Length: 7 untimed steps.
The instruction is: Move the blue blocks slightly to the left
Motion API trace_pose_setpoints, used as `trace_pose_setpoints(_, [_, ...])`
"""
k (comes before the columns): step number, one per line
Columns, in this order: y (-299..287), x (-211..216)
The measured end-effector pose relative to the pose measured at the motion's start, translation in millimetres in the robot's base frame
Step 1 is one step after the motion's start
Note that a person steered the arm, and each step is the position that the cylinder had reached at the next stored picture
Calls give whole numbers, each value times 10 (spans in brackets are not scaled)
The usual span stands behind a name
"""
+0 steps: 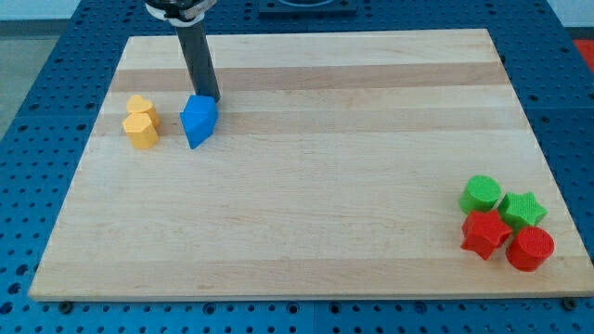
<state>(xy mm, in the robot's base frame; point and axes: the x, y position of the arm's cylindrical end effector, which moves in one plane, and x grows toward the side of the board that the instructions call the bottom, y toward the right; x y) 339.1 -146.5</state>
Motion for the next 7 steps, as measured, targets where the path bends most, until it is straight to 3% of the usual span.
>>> trace_pose_setpoints(3, [437, 63])
trace_pose_setpoints(7, [7, 260])
